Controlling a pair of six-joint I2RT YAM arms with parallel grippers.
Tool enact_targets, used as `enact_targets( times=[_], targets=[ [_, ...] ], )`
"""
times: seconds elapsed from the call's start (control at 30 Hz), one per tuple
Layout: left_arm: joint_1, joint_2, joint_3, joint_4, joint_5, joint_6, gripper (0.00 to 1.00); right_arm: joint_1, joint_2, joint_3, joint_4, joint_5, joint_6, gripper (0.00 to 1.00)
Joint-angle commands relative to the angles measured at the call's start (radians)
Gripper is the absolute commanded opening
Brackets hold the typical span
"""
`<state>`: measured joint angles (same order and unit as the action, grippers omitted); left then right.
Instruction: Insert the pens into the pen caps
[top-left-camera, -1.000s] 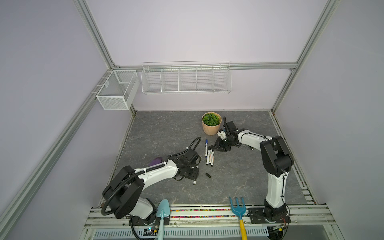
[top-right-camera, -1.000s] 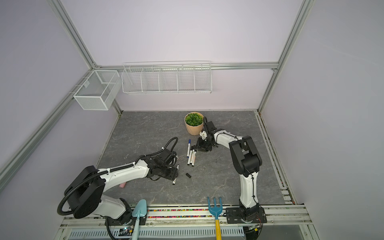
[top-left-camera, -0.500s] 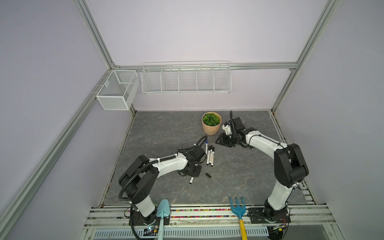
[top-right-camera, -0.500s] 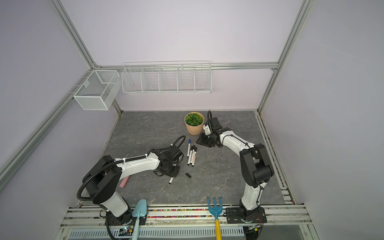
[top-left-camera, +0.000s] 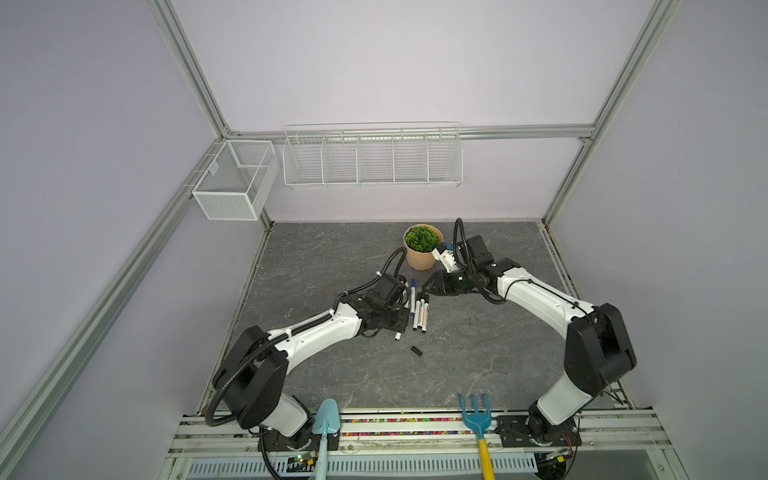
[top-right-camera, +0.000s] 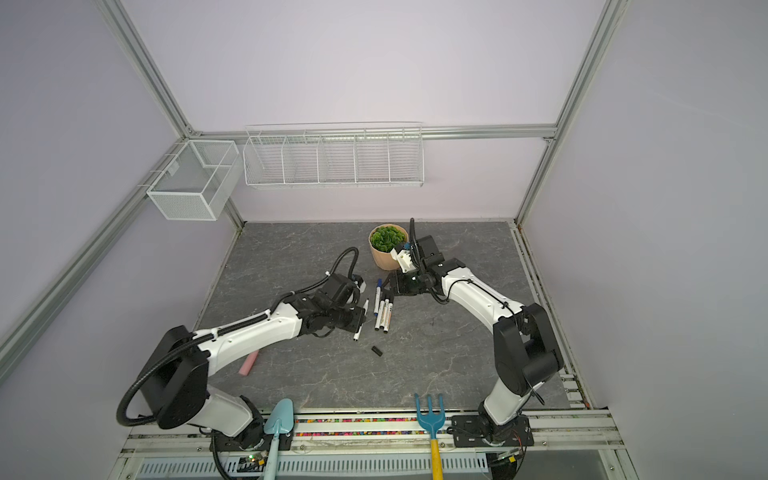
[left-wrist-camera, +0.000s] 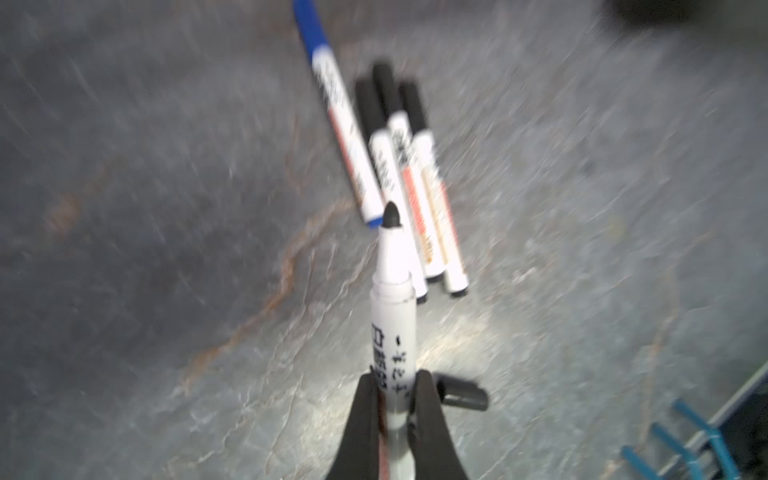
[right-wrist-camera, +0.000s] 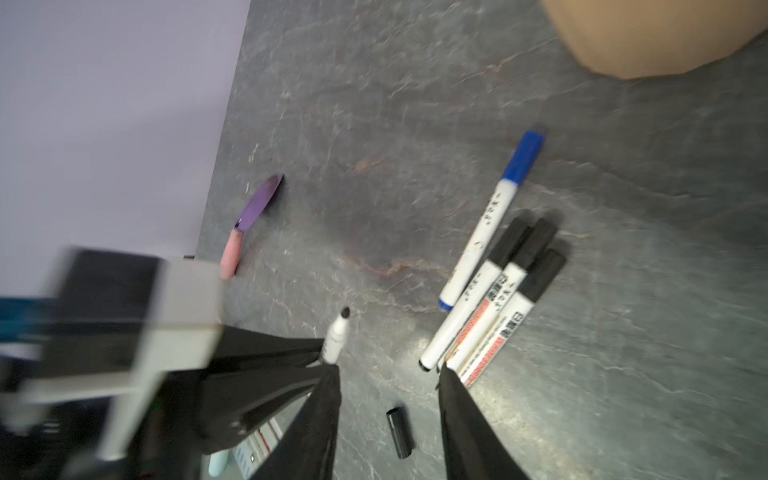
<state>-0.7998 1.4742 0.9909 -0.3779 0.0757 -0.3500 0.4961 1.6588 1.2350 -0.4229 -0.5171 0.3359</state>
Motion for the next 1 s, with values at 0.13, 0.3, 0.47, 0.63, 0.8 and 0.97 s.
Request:
enact_targets(
  times=[0.13,0.3,0.47,0.63,0.8,0.97],
  targets=[
    [0.004,-0.014,-0.013,0.222,0.098,0.011,0.0,0.005,-0.045,0.023,0.055,-0.092,-0.024,0.44],
    [0.004,-0.004,-0.01,0.242,0.123,0.0,0.0,0.007,-0.024,0.032,0.075,-0.095,0.001,0.43],
    [0.004,-0.022,-0.028,0.289,0.125,-0.003,0.0,0.01,0.002,0.038,0.112,-0.125,0.026,0.3],
    [0.004,-0.023,-0.032,0.295,0.107,-0.01,0.0,0.009,-0.006,0.032,0.144,-0.148,0.044,0.16],
    [0.004,-0.012,-0.031,0.295,0.107,-0.004,0.35,0.006,-0.017,0.032,0.156,-0.161,0.066,0.13],
    [0.004,0.018,-0.013,0.291,0.127,0.003,0.36,0.002,-0.026,0.032,0.165,-0.161,0.079,0.13]
  ],
)
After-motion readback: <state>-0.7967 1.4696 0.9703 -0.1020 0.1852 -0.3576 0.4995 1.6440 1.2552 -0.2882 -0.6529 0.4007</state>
